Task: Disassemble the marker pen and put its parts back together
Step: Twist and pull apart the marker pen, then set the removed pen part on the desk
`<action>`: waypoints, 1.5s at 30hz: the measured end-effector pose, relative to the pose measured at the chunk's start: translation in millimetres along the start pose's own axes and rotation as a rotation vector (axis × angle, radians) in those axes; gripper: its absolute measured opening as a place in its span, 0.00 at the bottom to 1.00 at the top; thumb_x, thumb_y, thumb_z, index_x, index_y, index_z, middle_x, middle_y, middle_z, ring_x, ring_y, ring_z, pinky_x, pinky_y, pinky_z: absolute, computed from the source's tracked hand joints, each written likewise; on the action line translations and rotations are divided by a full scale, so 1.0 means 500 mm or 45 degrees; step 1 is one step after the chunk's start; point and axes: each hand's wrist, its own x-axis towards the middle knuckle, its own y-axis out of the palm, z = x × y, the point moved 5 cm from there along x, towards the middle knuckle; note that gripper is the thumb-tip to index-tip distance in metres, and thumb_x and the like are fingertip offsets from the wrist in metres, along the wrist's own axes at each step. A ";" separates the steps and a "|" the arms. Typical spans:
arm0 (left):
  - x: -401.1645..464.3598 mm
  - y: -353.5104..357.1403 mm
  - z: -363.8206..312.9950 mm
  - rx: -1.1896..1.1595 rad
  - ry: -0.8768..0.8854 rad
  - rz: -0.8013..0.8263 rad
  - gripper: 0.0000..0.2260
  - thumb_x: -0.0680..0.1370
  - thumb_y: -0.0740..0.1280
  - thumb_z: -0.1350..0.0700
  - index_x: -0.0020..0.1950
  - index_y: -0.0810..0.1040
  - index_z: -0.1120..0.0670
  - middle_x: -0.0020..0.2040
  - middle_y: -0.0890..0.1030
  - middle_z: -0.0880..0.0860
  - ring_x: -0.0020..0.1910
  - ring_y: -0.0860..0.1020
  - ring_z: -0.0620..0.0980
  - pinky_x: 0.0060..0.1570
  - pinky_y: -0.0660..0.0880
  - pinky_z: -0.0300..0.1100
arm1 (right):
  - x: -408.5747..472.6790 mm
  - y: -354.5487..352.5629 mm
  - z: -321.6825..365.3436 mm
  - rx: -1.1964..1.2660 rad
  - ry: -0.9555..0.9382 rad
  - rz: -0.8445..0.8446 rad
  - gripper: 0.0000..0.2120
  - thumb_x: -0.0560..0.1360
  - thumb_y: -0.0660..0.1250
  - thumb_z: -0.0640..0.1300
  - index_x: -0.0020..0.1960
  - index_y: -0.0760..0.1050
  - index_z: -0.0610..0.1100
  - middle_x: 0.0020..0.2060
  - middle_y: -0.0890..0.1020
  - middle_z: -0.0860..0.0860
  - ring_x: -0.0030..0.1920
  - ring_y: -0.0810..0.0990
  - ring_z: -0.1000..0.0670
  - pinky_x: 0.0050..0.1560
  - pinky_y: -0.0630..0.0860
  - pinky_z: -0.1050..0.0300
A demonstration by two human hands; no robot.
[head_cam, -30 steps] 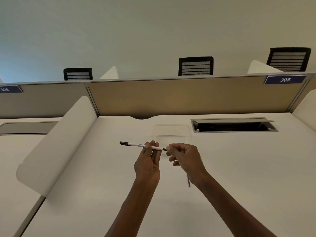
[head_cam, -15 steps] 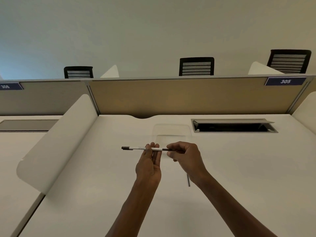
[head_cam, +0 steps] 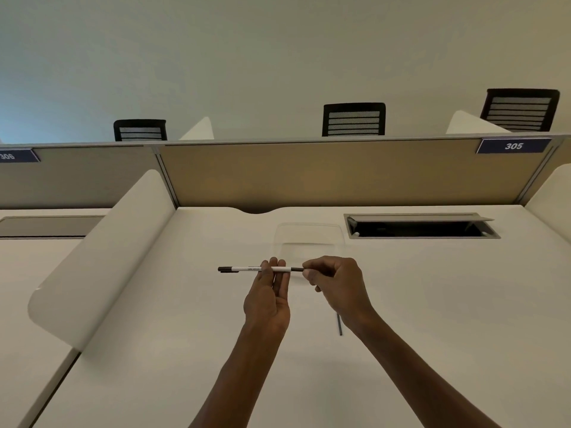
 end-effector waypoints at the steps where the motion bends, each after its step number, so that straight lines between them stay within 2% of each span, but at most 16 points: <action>1: 0.000 0.000 0.000 0.000 -0.002 0.000 0.14 0.80 0.66 0.61 0.63 0.76 0.65 0.56 0.83 0.60 0.57 0.82 0.56 0.58 0.78 0.50 | -0.001 -0.002 0.000 0.006 -0.008 -0.006 0.05 0.72 0.74 0.38 0.47 0.85 0.45 0.38 0.86 0.53 0.36 0.83 0.52 0.38 0.80 0.64; 5: 0.000 0.000 0.000 0.001 -0.006 -0.007 0.14 0.80 0.66 0.61 0.63 0.76 0.65 0.56 0.83 0.60 0.56 0.82 0.56 0.54 0.79 0.50 | -0.003 -0.006 -0.001 0.001 -0.038 -0.021 0.07 0.71 0.75 0.36 0.48 0.85 0.44 0.40 0.86 0.52 0.36 0.82 0.56 0.42 0.79 0.66; 8: 0.001 -0.001 0.001 -0.005 -0.010 -0.006 0.14 0.79 0.66 0.61 0.63 0.76 0.64 0.56 0.83 0.60 0.55 0.83 0.56 0.56 0.79 0.50 | -0.004 -0.007 -0.005 0.008 -0.025 -0.042 0.07 0.71 0.75 0.36 0.48 0.85 0.43 0.40 0.86 0.51 0.38 0.82 0.54 0.44 0.80 0.63; 13: 0.001 -0.004 -0.004 -0.011 -0.007 -0.008 0.13 0.79 0.66 0.60 0.62 0.77 0.64 0.53 0.84 0.59 0.53 0.84 0.55 0.51 0.80 0.49 | -0.003 -0.014 -0.018 0.067 0.016 -0.084 0.07 0.71 0.74 0.36 0.48 0.85 0.44 0.39 0.86 0.52 0.38 0.84 0.52 0.37 0.80 0.65; 19: 0.005 -0.013 -0.008 -0.018 -0.006 -0.010 0.12 0.79 0.66 0.61 0.62 0.77 0.64 0.52 0.85 0.58 0.54 0.83 0.55 0.45 0.83 0.47 | -0.003 -0.016 -0.043 0.104 0.058 -0.066 0.09 0.73 0.72 0.35 0.50 0.85 0.45 0.40 0.86 0.51 0.38 0.83 0.52 0.38 0.79 0.63; 22: 0.007 -0.020 -0.008 -0.026 -0.013 -0.016 0.12 0.79 0.66 0.62 0.61 0.77 0.64 0.51 0.85 0.58 0.53 0.83 0.54 0.45 0.82 0.46 | -0.001 -0.016 -0.068 0.092 0.127 -0.042 0.08 0.73 0.71 0.34 0.46 0.85 0.44 0.35 0.85 0.50 0.33 0.81 0.55 0.37 0.79 0.64; 26: 0.010 -0.036 -0.008 -0.014 -0.021 -0.029 0.08 0.79 0.66 0.62 0.57 0.78 0.64 0.50 0.84 0.57 0.49 0.84 0.52 0.47 0.81 0.46 | 0.003 -0.018 -0.116 0.061 0.258 -0.011 0.08 0.71 0.70 0.32 0.39 0.83 0.44 0.32 0.85 0.47 0.31 0.81 0.52 0.37 0.80 0.61; 31: 0.015 -0.053 -0.004 -0.005 -0.043 -0.062 0.05 0.79 0.66 0.63 0.53 0.79 0.64 0.49 0.84 0.57 0.48 0.83 0.53 0.57 0.78 0.49 | 0.000 -0.020 -0.193 -0.184 0.437 -0.013 0.04 0.68 0.72 0.36 0.36 0.83 0.42 0.31 0.84 0.47 0.31 0.82 0.49 0.36 0.80 0.54; 34: 0.017 -0.061 -0.002 0.004 -0.060 -0.066 0.07 0.79 0.66 0.63 0.54 0.79 0.65 0.48 0.84 0.57 0.48 0.83 0.53 0.54 0.79 0.48 | -0.001 -0.018 -0.236 -0.355 0.454 -0.042 0.03 0.68 0.71 0.37 0.37 0.83 0.40 0.32 0.84 0.47 0.38 0.83 0.45 0.42 0.79 0.51; 37: 0.018 -0.068 0.002 0.013 -0.081 -0.065 0.07 0.79 0.67 0.63 0.55 0.79 0.65 0.48 0.84 0.57 0.49 0.83 0.53 0.53 0.79 0.49 | 0.001 -0.011 -0.272 -0.474 0.460 -0.074 0.04 0.70 0.69 0.36 0.41 0.83 0.40 0.40 0.86 0.46 0.43 0.84 0.42 0.46 0.79 0.52; 39: 0.018 -0.072 0.006 0.015 -0.094 -0.075 0.07 0.78 0.67 0.63 0.55 0.79 0.65 0.48 0.84 0.58 0.49 0.83 0.53 0.51 0.79 0.49 | 0.004 -0.005 -0.284 -0.558 0.427 -0.096 0.04 0.70 0.69 0.36 0.42 0.82 0.40 0.41 0.85 0.48 0.44 0.83 0.44 0.43 0.75 0.57; 40: 0.019 -0.074 0.008 0.018 -0.097 -0.082 0.07 0.78 0.67 0.63 0.55 0.79 0.65 0.48 0.84 0.58 0.49 0.83 0.54 0.52 0.79 0.49 | 0.005 0.000 -0.288 -0.601 0.400 -0.098 0.03 0.69 0.69 0.36 0.39 0.82 0.39 0.39 0.85 0.47 0.42 0.82 0.45 0.40 0.73 0.58; 42: 0.022 -0.078 0.013 0.031 -0.099 -0.094 0.07 0.78 0.67 0.63 0.55 0.79 0.65 0.48 0.84 0.58 0.49 0.83 0.54 0.55 0.78 0.49 | 0.008 0.009 -0.297 -0.671 0.341 -0.114 0.08 0.70 0.67 0.35 0.32 0.77 0.40 0.34 0.84 0.45 0.37 0.81 0.44 0.36 0.70 0.59; 43: 0.024 -0.080 0.016 0.040 -0.103 -0.097 0.07 0.78 0.67 0.63 0.54 0.79 0.65 0.48 0.84 0.58 0.49 0.83 0.54 0.55 0.78 0.49 | 0.008 0.013 -0.302 -0.698 0.313 -0.123 0.11 0.71 0.66 0.34 0.30 0.73 0.41 0.33 0.84 0.44 0.36 0.80 0.42 0.35 0.69 0.58; 45: 0.026 -0.082 0.021 0.050 -0.117 -0.100 0.07 0.78 0.67 0.63 0.55 0.79 0.65 0.49 0.84 0.57 0.50 0.83 0.53 0.54 0.78 0.49 | 0.010 0.022 -0.307 -0.748 0.271 -0.093 0.11 0.72 0.65 0.34 0.31 0.75 0.40 0.35 0.85 0.44 0.39 0.82 0.42 0.36 0.73 0.57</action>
